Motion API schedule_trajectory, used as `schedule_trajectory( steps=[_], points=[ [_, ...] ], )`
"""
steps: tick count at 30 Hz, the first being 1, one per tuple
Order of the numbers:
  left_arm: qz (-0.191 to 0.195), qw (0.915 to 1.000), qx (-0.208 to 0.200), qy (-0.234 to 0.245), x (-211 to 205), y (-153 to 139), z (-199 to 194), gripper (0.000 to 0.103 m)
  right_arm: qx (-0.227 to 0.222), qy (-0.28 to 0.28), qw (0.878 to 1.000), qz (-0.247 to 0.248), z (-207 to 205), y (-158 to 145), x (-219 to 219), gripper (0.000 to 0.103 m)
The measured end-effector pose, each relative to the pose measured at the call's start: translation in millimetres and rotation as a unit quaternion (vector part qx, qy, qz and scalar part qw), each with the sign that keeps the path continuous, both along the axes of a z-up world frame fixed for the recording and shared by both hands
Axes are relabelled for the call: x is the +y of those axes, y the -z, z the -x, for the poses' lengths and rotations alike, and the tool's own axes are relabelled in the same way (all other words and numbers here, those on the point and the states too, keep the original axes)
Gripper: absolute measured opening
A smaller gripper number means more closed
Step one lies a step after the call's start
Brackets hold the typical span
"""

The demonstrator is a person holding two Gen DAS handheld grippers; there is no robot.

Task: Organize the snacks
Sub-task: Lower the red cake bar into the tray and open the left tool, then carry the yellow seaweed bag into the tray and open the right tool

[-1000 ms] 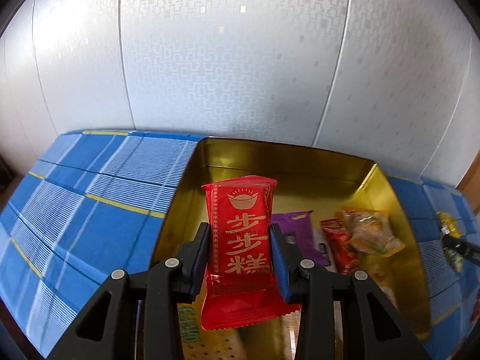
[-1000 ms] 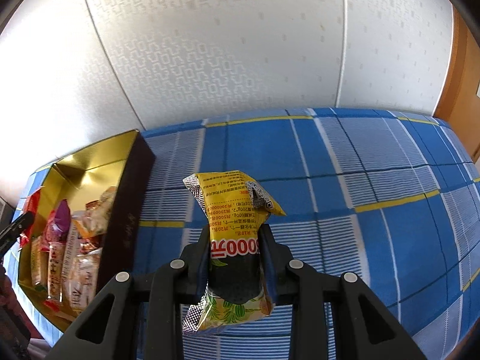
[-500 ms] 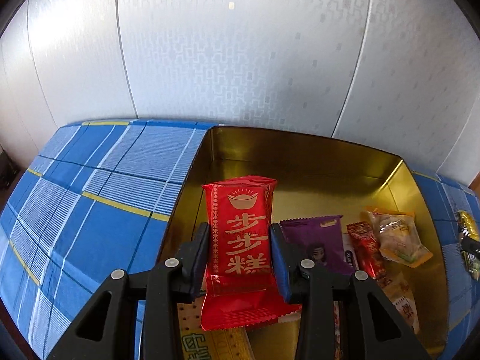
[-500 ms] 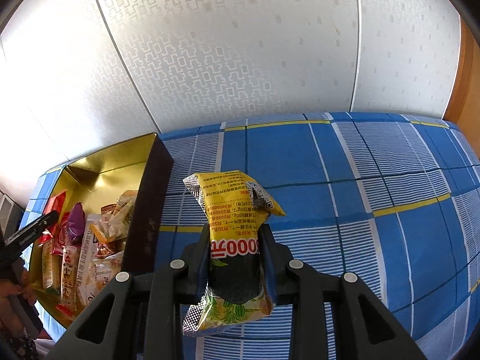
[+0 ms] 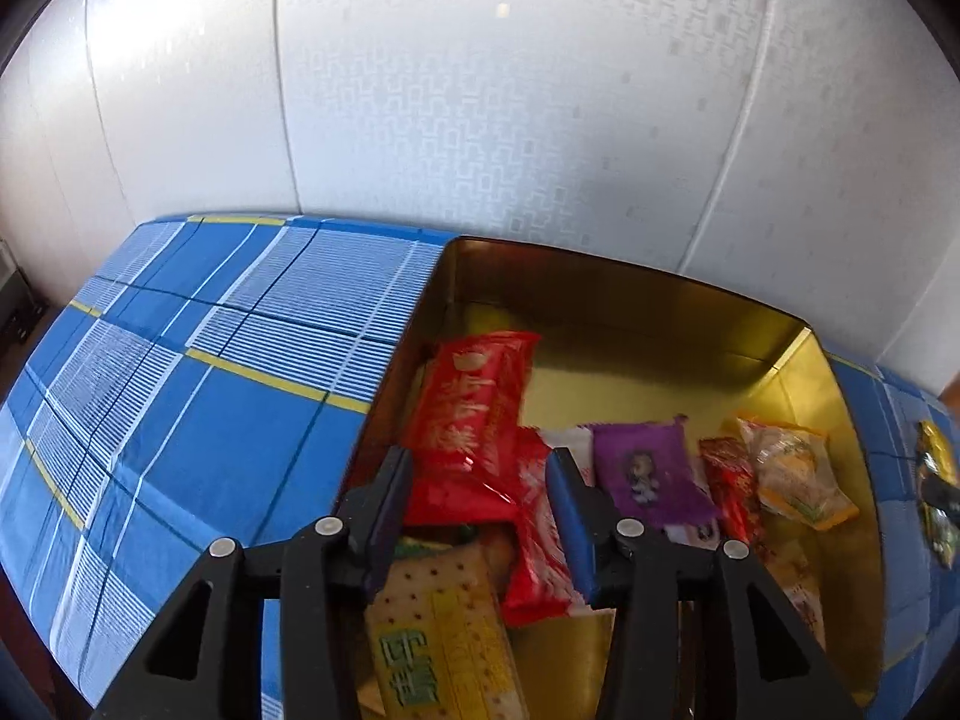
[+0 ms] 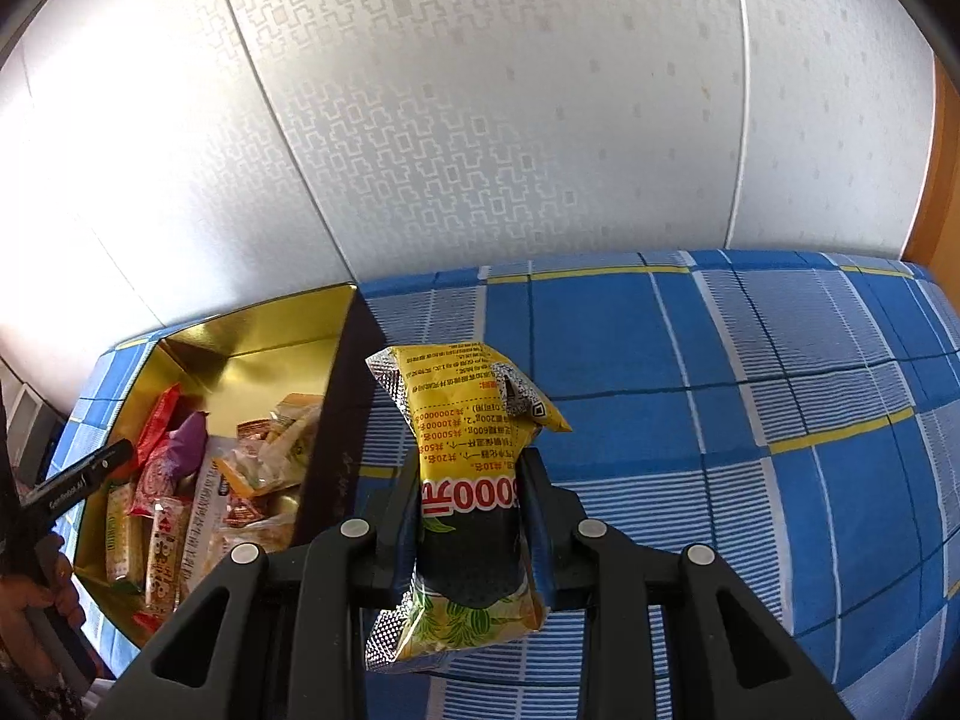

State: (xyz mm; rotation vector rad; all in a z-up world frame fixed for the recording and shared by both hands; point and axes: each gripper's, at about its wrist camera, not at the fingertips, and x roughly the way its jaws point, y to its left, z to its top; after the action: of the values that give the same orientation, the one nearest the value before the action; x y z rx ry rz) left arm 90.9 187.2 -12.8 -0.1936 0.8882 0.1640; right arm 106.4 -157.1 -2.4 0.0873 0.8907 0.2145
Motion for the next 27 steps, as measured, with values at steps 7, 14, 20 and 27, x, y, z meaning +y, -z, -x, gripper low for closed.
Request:
schedule_trajectory(
  steps=[7, 14, 20, 27],
  points=[
    [-0.002, 0.9986, -0.021, 0.049, -25, -14, 23, 0.054, -0.009, -0.023, 1.000, -0.007, 0, -5, 22, 0.030],
    [-0.027, 0.9976, -0.027, 0.057, -31, -19, 42, 0.062, -0.013, -0.053, 0.998, -0.015, -4, -8, 49, 0.030],
    [-0.021, 0.9981, -0.018, 0.054, -30, -14, 62, 0.075, -0.010, -0.081, 0.997, -0.013, -6, -4, 80, 0.030],
    [-0.014, 0.9977, -0.015, 0.065, -35, -12, 70, 0.079, -0.009, -0.101, 0.995, -0.009, -10, 2, 111, 0.030]
  ],
)
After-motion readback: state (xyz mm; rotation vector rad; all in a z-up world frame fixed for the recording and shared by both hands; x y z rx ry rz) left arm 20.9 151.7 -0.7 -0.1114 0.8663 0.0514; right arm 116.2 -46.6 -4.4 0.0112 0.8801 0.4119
